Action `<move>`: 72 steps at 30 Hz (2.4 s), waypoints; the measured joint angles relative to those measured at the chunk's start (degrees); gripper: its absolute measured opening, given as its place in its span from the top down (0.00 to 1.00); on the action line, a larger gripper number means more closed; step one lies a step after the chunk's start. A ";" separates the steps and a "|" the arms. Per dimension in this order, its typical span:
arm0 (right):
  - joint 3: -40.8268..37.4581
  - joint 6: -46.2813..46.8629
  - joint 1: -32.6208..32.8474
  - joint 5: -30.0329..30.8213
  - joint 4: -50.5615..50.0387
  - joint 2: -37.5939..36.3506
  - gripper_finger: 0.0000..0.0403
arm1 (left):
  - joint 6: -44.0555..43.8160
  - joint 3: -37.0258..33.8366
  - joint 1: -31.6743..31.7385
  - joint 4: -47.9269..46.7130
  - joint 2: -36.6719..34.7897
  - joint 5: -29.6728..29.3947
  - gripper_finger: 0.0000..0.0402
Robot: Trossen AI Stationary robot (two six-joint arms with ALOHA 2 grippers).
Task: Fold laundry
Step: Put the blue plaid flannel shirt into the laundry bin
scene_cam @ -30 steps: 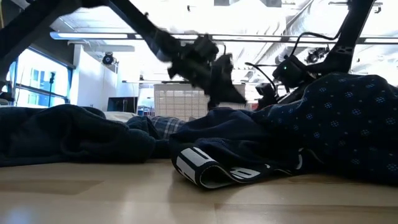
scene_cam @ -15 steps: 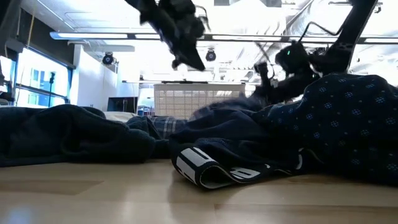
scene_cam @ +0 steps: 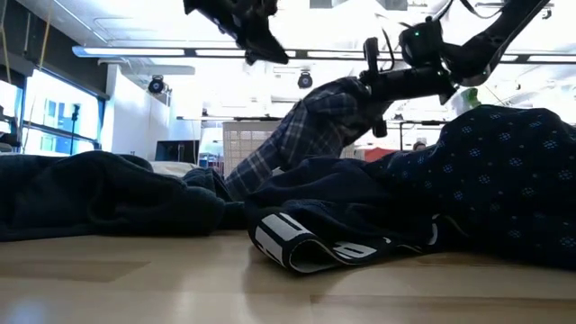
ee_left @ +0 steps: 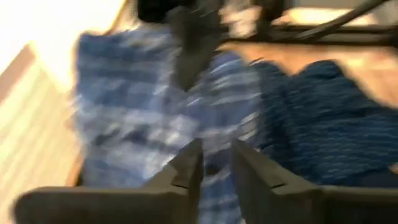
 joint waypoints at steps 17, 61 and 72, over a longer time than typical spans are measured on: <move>1.05 -0.83 -1.28 -0.01 -2.44 0.02 0.99 | 0.35 -0.01 -2.15 10.21 3.21 -21.11 0.44; 1.01 3.17 -1.23 -4.40 -1.50 0.00 0.99 | -1.90 -38.80 -19.89 43.89 -5.05 -36.40 0.27; 0.99 3.17 -1.23 -4.48 -1.79 -0.02 0.99 | 0.74 -38.64 -22.73 54.70 3.45 -45.27 0.21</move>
